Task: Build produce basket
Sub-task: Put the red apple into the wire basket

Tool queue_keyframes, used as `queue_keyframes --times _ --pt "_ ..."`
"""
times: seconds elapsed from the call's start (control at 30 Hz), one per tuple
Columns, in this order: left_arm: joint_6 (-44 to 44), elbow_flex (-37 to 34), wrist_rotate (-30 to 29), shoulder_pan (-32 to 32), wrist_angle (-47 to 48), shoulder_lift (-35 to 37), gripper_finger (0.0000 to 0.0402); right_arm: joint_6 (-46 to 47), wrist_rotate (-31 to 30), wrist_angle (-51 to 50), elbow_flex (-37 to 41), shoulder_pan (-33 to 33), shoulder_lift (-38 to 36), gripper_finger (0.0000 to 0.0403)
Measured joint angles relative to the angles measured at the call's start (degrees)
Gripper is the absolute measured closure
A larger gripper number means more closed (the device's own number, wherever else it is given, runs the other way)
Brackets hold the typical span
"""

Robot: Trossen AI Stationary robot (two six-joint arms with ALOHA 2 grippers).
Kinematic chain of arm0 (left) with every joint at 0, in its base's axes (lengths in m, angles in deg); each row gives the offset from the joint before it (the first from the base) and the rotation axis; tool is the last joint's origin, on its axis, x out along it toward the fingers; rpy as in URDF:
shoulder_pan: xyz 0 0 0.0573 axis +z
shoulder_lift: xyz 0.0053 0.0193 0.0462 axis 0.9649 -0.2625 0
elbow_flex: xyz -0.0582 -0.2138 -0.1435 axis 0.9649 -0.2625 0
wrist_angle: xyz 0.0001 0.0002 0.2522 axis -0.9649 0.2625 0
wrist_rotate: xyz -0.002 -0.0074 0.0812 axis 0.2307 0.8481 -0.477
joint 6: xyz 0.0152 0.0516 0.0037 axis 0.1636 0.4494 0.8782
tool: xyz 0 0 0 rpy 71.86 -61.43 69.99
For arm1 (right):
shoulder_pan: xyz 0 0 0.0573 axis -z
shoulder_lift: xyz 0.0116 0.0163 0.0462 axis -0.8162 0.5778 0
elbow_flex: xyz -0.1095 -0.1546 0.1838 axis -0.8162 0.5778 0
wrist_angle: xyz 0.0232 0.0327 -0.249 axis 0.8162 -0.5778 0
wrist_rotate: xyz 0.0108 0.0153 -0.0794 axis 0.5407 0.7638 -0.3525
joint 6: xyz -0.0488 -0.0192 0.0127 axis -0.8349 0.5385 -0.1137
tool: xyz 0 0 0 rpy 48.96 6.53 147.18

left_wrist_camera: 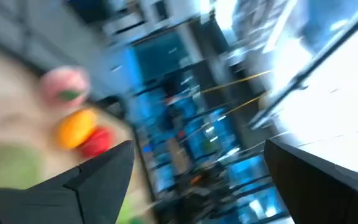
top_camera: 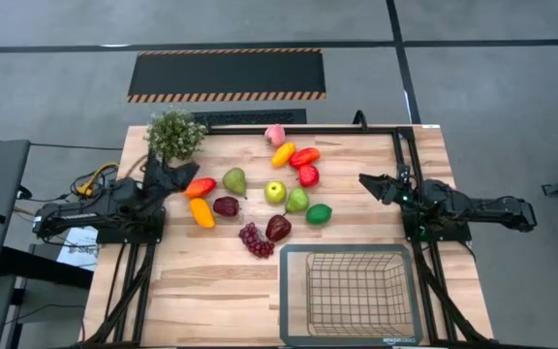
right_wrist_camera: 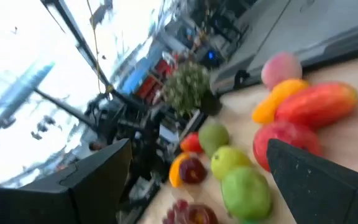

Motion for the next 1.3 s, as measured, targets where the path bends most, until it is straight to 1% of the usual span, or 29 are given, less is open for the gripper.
queue_keyframes --times 0.07,0.17,0.27,0.43,0.57,0.7,0.8,0.87,0.97,1.03,1.13,1.23,1.3 --pt "2.6 0.0 -0.7 0.0 -5.2 0.0 0.0055 0.0 -1.6 1.7 0.0 0.0 0.0 0.0008" --pt "5.9 0.1 -1.1 0.0 -10.2 0.0 0.0055 -1.3 -3.2 3.2 0.0 0.0 0.0 0.0008" --pt "6.2 0.1 -1.2 0.0 -13.0 0.0 0.0055 0.0 -5.5 2.3 0.0 0.0 0.0 0.0008" --pt "5.5 0.1 0.4 0.0 -17.5 0.0 0.0055 1.1 -7.0 1.8 0.0 0.9 0.0 0.0008" --pt "5.5 0.3 2.0 0.0 -20.2 0.0 0.0055 3.2 -7.0 0.9 0.0 1.9 0.0 0.0008" --pt "5.7 1.3 2.0 0.0 -21.2 0.0 0.0055 3.5 -6.6 1.3 0.0 2.7 0.0 0.0008" --pt "5.8 2.6 2.6 0.0 -21.1 0.0 0.0055 6.0 -5.5 5.1 0.0 3.4 0.0 0.0008" --pt "6.9 4.4 4.2 0.0 -21.2 -0.7 0.0055 5.6 -3.0 9.0 -0.7 3.8 0.0 0.0008" --pt "10.2 8.4 6.2 0.0 -20.8 -3.4 0.0055 -0.5 -1.5 10.6 -5.6 3.9 0.5 0.0008" --pt "12.6 11.9 6.9 0.0 -19.6 -6.3 0.0055 -6.0 -1.6 8.6 -10.8 4.2 2.3 0.0008" --pt "15.5 18.2 8.8 0.0 -13.8 -11.8 0.0055 -12.6 -2.5 -0.6 -20.4 5.0 7.3 0.0008" --pt "15.9 25.7 10.6 0.0 -3.4 -18.2 0.0055 -14.9 -3.5 -13.3 -31.2 6.4 15.2 0.0008" --pt "16.0 30.9 11.1 0.0 5.4 -22.7 0.0055 -15.0 -3.9 -21.9 -38.1 7.4 21.8 0.0008"
